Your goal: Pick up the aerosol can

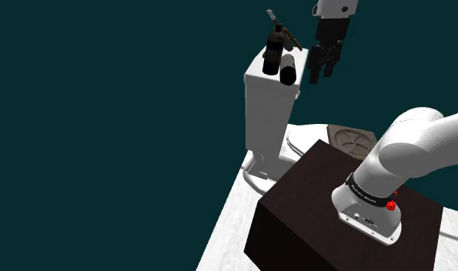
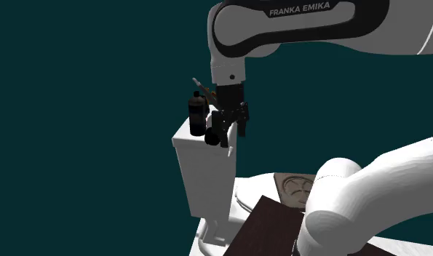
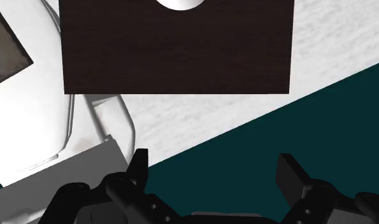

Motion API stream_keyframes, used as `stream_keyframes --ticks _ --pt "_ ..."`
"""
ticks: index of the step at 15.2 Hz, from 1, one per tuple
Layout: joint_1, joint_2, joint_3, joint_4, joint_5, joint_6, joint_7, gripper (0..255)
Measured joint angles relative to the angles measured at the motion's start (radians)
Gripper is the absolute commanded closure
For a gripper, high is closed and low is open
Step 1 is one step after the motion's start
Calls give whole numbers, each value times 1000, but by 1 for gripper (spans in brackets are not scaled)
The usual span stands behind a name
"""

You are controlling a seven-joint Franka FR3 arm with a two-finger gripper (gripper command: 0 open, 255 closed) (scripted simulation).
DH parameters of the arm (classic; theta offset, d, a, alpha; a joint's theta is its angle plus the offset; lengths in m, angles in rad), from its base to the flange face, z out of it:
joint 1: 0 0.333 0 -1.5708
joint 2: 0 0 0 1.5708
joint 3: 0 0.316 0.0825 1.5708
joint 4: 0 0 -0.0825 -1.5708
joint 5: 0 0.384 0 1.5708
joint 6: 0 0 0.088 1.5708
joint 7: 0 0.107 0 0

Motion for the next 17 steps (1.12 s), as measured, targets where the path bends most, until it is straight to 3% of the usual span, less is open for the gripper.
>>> stream_keyframes --ticks 3,17 --pt "-16 11 -3 -8 -1 49 20 0" --pt "-183 205 -61 -40 -13 632 226 0"
